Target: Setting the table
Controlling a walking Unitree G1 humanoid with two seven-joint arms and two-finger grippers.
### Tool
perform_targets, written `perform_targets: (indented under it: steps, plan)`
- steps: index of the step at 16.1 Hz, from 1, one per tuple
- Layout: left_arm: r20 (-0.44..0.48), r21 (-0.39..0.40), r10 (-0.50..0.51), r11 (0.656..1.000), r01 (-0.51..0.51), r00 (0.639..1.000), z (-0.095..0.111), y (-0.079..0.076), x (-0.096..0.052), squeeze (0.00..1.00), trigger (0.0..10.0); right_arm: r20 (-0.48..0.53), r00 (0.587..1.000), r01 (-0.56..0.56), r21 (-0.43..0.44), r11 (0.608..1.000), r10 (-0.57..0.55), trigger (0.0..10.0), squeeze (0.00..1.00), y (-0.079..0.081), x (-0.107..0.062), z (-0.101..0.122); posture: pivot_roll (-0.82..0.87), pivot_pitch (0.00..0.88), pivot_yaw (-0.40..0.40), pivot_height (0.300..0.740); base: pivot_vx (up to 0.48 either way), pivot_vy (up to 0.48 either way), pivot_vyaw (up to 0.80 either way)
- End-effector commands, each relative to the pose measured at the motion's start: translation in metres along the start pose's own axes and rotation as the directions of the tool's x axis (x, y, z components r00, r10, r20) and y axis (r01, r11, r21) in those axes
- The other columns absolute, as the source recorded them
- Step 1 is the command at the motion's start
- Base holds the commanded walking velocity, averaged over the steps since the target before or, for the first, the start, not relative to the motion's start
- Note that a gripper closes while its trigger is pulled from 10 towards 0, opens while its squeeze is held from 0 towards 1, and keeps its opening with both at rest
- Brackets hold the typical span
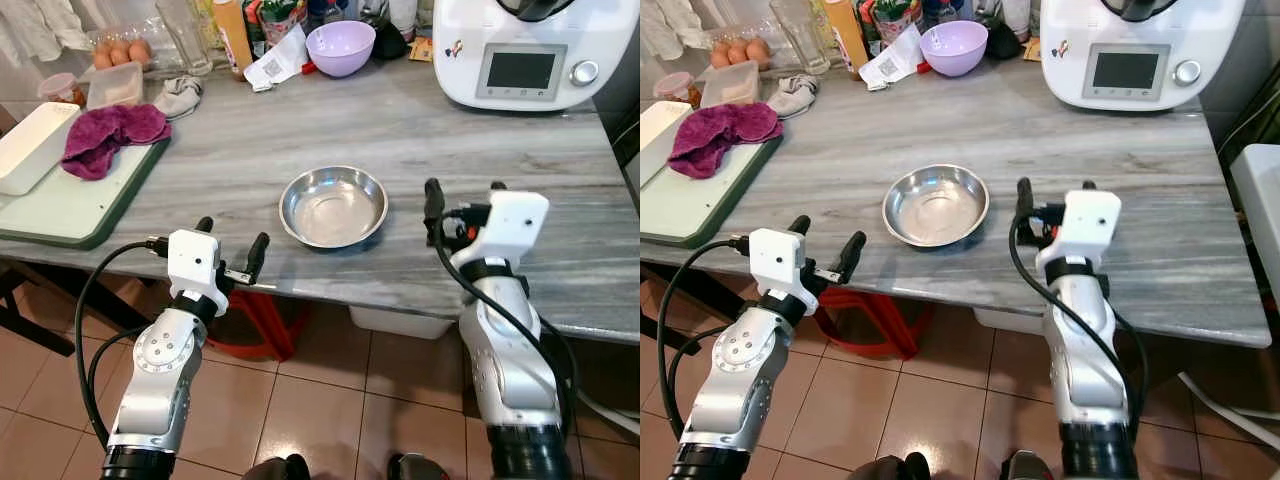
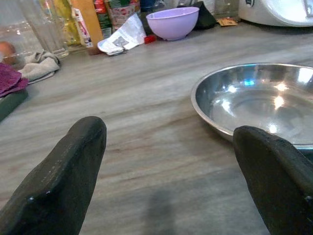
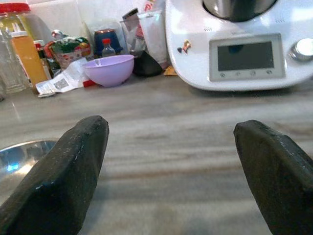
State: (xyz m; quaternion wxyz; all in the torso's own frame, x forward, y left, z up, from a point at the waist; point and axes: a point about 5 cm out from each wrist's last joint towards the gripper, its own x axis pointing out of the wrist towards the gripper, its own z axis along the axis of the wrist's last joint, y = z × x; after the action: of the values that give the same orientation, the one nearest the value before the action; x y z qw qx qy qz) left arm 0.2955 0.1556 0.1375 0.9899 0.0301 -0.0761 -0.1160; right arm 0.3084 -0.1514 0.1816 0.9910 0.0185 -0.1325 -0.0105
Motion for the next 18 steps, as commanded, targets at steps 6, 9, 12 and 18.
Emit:
perform_targets:
  steps: [6,9,12,18]
  plan:
    - [-0.046,0.012,0.083,0.997,-0.082,0.996,-0.009,0.003,0.001,0.0,10.0,-0.081,0.996,0.041,0.019,0.999,-0.04,10.0,0.0,-0.014,-0.022,-0.004,-0.11,0.172,0.132,0.74,0.0,0.0,-0.2]
    - [-0.054,0.018,0.132,0.991,-0.131,0.99,-0.012,0.01,-0.004,0.0,10.0,-0.094,0.995,0.036,0.01,0.999,-0.035,10.0,0.0,-0.018,-0.031,-0.005,-0.12,0.171,0.129,0.74,0.0,0.0,-0.69]
    - [-0.064,0.002,0.187,0.982,-0.188,0.98,-0.018,0.017,-0.019,0.0,10.0,-0.101,0.995,0.015,0.004,1.0,-0.014,10.0,0.0,-0.021,-0.044,-0.004,-0.12,0.174,0.113,0.74,0.0,0.0,-0.19]
    - [-0.096,-0.064,0.217,0.973,-0.224,0.971,-0.031,0.006,-0.027,0.0,10.0,-0.199,0.98,-0.031,-0.011,0.999,0.028,10.0,0.0,-0.023,-0.049,-0.011,-0.16,0.164,-0.024,0.74,0.0,0.0,0.0]
